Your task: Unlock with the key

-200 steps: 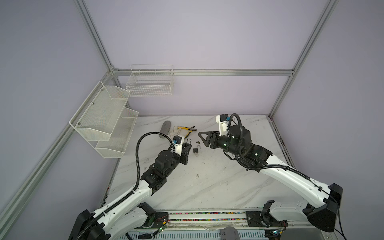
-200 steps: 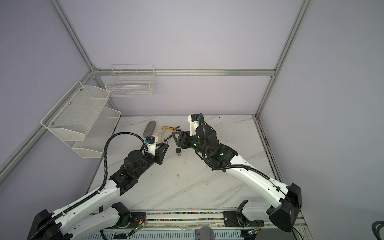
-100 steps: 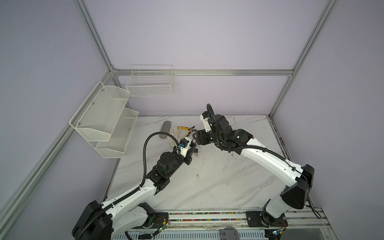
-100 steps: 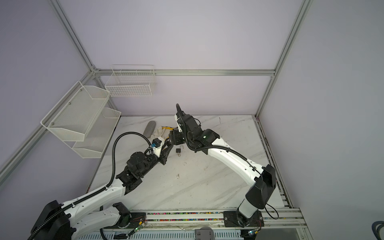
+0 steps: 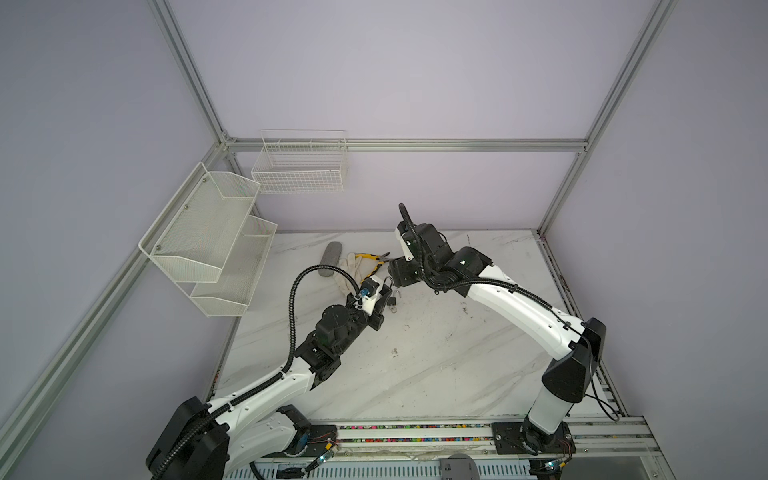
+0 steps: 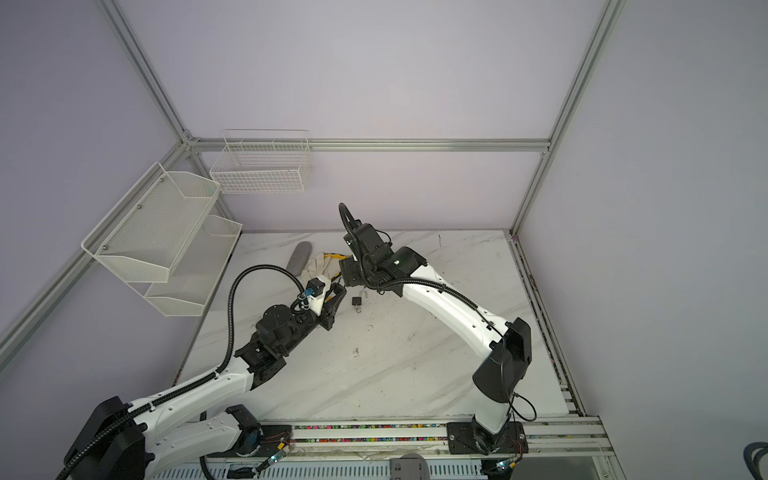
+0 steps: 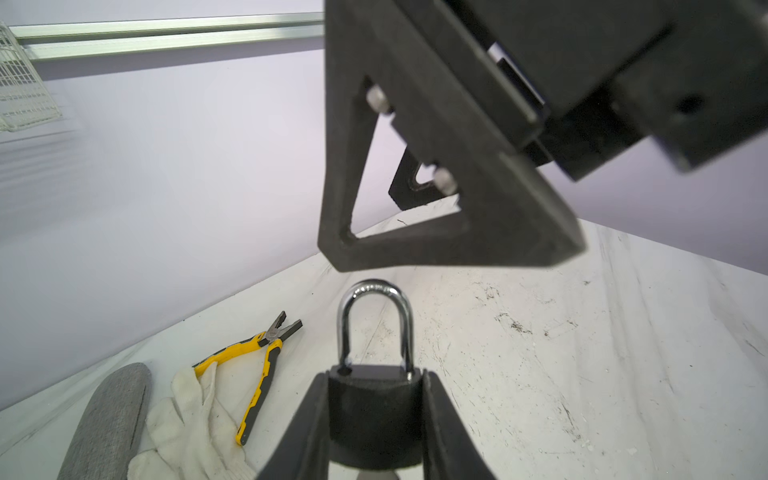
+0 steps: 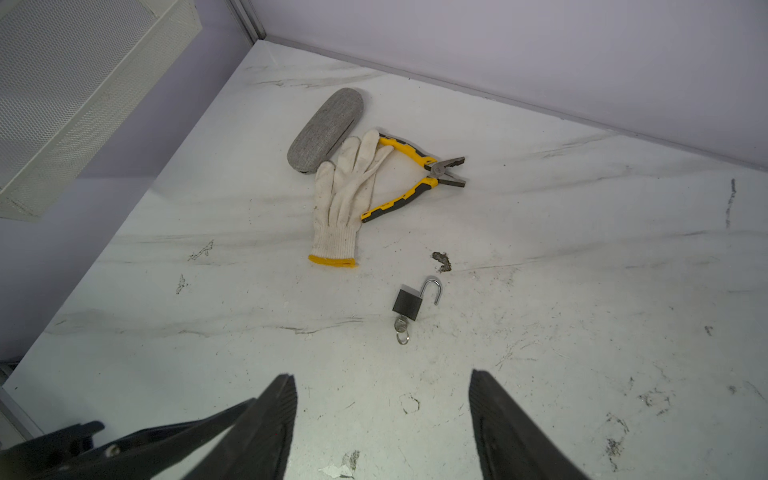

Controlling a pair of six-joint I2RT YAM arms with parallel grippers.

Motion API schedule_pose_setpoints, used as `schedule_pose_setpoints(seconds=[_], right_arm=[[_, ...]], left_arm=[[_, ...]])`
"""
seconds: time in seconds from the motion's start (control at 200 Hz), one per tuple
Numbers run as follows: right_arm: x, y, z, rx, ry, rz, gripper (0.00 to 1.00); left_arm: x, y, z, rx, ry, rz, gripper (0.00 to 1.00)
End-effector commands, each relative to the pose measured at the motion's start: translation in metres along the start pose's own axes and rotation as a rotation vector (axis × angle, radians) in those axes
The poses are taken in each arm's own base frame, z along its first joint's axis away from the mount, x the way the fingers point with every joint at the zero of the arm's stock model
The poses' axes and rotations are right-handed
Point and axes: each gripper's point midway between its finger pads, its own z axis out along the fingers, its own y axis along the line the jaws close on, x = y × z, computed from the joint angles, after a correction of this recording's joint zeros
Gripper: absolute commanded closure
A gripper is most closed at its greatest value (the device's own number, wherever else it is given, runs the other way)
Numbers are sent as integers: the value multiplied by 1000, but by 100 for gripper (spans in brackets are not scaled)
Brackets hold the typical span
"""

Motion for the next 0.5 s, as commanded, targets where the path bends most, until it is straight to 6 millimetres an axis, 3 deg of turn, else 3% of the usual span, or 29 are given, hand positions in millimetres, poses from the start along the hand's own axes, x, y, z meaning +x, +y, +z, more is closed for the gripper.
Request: schedule_pose_setpoints(seconds=[0.0,0.16,0.275,0.495], right_arm=[[-12,6,-20,-32,-33,-54,31],[-3,24,-18,-138,-5,-53,31],[10,18,-5,-109,36,-41,31],[10,4,2,-16,49,-48,31]], left_arm=[[-10,2,-5,-19,-68,30,100],[-11,2,-1,-19,-66,28,100],[-13,1,0,-15,-71,26,100],[-16,2,-1,-18,-80,25,100]])
